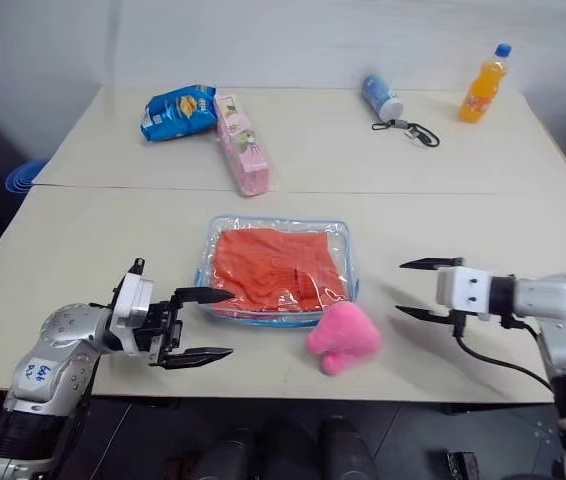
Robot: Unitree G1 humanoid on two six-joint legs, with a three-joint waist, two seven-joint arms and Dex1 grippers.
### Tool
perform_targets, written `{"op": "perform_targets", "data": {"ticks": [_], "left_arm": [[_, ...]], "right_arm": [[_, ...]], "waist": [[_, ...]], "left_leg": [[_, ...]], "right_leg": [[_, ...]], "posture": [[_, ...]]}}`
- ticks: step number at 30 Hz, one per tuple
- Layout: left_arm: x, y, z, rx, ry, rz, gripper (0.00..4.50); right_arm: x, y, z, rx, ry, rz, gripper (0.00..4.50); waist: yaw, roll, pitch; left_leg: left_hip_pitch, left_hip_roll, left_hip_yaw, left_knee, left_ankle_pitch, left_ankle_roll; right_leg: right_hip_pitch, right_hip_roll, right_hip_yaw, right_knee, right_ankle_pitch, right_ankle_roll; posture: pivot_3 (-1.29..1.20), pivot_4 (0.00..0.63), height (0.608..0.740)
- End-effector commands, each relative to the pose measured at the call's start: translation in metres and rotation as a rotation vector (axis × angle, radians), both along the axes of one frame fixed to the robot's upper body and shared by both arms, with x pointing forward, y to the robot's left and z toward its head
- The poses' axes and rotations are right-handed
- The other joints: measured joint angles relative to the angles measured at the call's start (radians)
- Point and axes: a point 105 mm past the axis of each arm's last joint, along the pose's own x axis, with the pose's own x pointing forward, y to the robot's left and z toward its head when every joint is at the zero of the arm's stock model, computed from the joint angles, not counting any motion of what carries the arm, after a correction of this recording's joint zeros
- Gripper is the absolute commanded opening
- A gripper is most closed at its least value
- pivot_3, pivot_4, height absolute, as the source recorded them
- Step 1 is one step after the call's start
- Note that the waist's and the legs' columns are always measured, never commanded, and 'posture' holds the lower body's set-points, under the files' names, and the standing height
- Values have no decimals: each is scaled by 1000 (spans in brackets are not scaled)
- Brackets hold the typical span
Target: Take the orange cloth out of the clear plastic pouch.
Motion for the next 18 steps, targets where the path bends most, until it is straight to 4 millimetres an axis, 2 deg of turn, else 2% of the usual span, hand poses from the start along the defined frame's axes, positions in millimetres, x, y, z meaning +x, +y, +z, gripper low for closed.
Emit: {"op": "perform_targets", "data": {"ticks": [1,6,11,18], "left_arm": [[-2,2,8,10,-37,-4,4500],[-1,1,10,10,-38,-5,4500],[-1,-4,10,5,-36,-20,4500],[1,-18,13,-10,-42,-73,4500]], "right_arm": [[4,31,-1,-24,-95,161,3692],[9,71,1,13,-162,293,3692],[15,85,-1,17,-134,317,3692],[15,81,-7,12,-16,293,1585]], "waist": [[-6,0,0],[-4,0,0],[2,0,0],[0,0,0]], "left_leg": [[0,0,1,0,0,0],[0,1,0,2,0,-1],[0,0,-1,2,0,-1],[0,0,-1,2,0,-1]], "right_leg": [[0,0,0,0,0,0],[0,0,0,2,0,0],[1,-1,-1,2,0,0],[0,-1,-1,1,0,0]], "posture": [[0,150,740],[0,150,740],[0,150,740],[0,150,740]]}}
